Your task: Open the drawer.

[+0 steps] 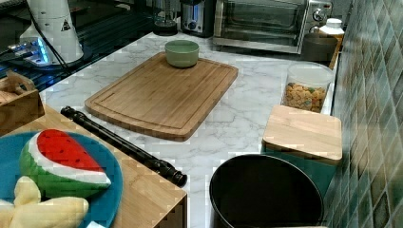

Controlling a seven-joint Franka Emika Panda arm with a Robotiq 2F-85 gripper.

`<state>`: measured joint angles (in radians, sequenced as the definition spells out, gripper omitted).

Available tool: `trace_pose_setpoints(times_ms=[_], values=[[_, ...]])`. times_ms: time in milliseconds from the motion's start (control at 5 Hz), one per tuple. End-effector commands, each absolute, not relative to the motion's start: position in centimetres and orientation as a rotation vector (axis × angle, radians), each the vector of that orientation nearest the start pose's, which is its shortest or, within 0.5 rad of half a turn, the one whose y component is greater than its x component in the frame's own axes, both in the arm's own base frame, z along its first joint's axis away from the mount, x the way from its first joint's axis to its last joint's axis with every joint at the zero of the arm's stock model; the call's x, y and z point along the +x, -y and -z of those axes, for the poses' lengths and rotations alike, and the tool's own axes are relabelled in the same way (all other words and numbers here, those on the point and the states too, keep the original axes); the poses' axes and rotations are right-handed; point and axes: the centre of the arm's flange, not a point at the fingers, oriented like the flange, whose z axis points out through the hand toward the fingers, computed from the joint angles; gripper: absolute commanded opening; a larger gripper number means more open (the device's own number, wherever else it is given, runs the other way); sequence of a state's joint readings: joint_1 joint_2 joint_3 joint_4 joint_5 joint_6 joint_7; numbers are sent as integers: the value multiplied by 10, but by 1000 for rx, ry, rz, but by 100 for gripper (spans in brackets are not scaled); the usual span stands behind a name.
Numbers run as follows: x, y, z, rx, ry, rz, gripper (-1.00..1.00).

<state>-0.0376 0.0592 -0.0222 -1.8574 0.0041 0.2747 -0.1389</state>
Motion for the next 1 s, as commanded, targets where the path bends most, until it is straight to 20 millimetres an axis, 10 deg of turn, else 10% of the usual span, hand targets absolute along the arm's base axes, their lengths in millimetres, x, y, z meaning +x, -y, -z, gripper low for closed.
trace_pose_setpoints(times_ms=[200, 1000], values=[[568, 34, -474, -2964, -1094, -121, 100], [580, 154, -440, -3190, -575, -150, 100]])
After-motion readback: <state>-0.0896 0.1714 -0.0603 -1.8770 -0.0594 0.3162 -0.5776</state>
